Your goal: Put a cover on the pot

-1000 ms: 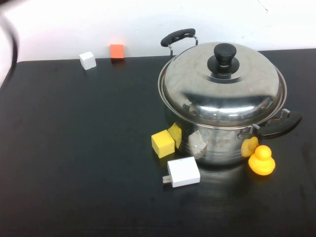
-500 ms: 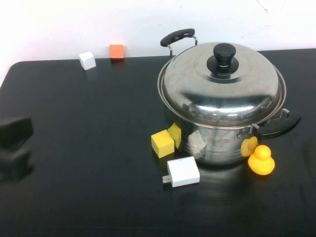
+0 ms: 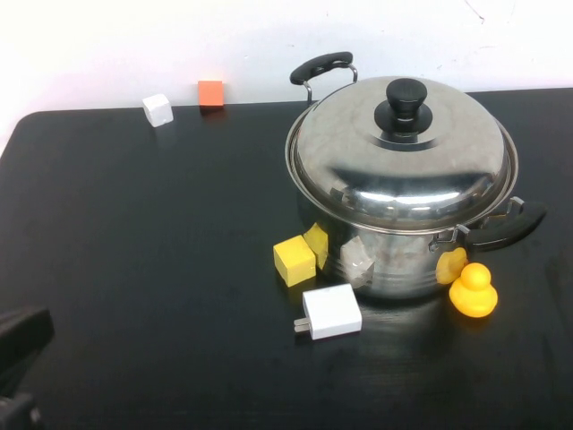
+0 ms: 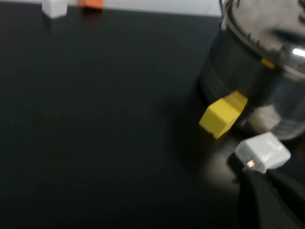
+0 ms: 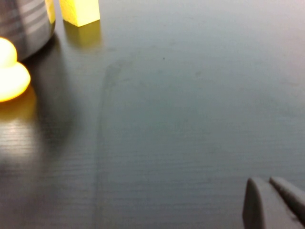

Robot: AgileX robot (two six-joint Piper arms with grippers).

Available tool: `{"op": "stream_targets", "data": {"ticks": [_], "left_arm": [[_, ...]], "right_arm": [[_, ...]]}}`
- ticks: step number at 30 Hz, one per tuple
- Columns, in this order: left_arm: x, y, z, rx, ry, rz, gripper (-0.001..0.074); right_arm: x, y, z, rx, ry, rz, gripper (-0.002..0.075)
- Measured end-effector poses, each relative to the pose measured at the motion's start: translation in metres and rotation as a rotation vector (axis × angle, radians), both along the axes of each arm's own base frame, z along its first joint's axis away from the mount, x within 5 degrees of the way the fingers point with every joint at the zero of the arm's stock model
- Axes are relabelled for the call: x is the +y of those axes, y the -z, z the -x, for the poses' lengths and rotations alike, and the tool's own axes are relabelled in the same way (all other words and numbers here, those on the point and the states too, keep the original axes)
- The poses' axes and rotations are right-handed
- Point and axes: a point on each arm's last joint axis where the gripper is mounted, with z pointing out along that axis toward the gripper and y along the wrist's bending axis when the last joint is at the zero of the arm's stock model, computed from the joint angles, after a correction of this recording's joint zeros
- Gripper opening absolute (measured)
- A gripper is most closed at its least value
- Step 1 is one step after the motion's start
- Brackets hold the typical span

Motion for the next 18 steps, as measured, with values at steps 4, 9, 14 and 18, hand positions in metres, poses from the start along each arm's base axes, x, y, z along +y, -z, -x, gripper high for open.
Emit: {"op": "stream_targets", "data": {"ticks": [4,9,14,18], "left_arm": [[-0.001,0.013,-0.001,0.031,0.001,-0.022,-0.0001],[0.004,0.030,0.002,0.026,-0.022,-0.028,-0.0001],[0.021,0.048,0.015,-0.055,-0.168,0.103,-0.0001],[0.031,0.075,0.024,-0.144,-0.271,0.153,-0.0001]], "right_arm": [[0.000,0.000,0.000,0.000,0.000,0.000,-0.0002],[0.000,0.000,0.000,0.000,0.002,0.000,-0.0002],[0.000,0.000,0.000,0.000,0.002,0.000,-0.0002],[0.000,0.000,0.000,0.000,0.002,0.000,-0.0002]]}}
